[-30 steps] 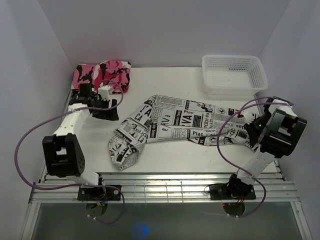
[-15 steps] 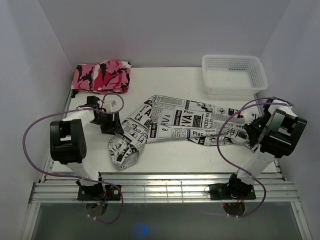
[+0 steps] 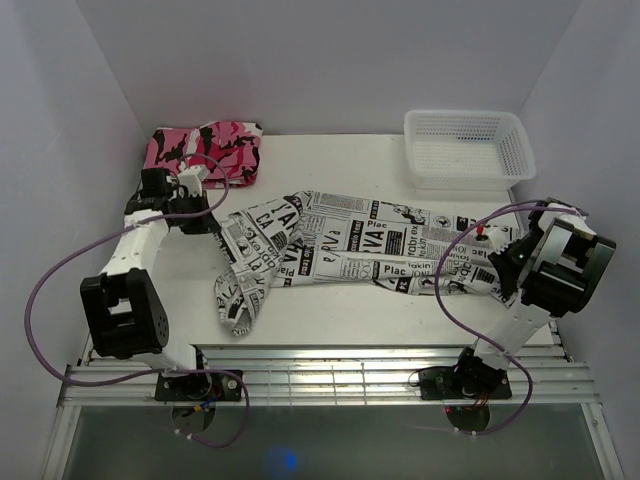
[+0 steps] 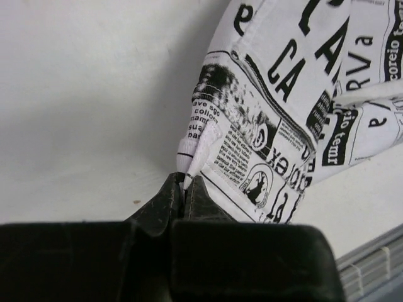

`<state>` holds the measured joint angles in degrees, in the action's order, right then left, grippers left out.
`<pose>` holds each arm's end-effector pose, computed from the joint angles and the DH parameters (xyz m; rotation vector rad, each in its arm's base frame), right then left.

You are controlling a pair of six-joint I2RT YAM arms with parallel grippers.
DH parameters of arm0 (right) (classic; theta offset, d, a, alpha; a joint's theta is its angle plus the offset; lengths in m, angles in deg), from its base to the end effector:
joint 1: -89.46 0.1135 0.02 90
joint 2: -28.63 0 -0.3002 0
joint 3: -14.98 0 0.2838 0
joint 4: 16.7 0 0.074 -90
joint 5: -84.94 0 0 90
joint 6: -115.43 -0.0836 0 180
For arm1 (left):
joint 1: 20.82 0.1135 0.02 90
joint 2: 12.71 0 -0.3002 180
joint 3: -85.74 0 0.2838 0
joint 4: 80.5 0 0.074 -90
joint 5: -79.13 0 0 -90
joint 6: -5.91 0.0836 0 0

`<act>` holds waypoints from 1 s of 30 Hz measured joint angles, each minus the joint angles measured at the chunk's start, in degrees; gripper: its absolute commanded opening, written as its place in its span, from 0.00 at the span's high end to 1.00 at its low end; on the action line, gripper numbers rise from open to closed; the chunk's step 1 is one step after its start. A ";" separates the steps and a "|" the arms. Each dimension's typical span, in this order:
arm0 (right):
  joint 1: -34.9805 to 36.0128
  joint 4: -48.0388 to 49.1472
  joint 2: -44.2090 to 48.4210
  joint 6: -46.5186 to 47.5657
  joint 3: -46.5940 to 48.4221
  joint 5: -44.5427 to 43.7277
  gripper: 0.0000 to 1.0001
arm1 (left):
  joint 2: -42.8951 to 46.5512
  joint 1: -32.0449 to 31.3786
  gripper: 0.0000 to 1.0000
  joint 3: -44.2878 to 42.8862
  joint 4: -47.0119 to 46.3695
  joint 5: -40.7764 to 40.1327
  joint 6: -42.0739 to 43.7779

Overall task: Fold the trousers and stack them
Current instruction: Flatten the trousers out

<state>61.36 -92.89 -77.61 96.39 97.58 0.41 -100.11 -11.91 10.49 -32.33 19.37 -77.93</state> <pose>0.3011 -0.1517 0.1330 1.1166 -2.8796 -0.2978 0.3585 0.0136 0.2266 0.1191 2.5080 -0.5838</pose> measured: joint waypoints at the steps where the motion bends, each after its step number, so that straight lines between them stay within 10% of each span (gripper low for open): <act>1: -0.17 0.00 0.00 0.00 0.00 -0.09 0.92 | 0.81 -0.02 1.00 -1.62 -0.02 -0.74 0.81; 5: -0.50 -0.02 0.00 0.22 0.00 -0.90 0.92 | -1.11 -0.24 0.95 -9.79 -2.16 -8.17 5.29; 8: -0.52 -0.04 -0.04 0.39 0.11 -1.38 0.92 | -8.13 -0.09 0.49 -16.70 -9.27 -17.18 10.88; 12: -0.63 0.02 -0.42 0.70 1.11 -2.32 0.92 | -19.37 1.51 0.20 -25.07 -16.46 -25.94 16.06; 18: -0.70 0.07 -0.42 1.77 1.31 -3.21 0.92 | -21.88 5.42 0.18 -30.64 -11.52 -23.34 18.58; 30: -1.09 -4.39 -1.95 3.43 7.34 -1.81 0.92 | 0.48 21.00 0.26 0.02 8.33 -4.20 28.85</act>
<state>60.27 -97.28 -79.55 99.82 104.92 -1.40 -99.63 9.09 10.51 -24.00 15.17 -49.08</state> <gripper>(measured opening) 0.098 0.756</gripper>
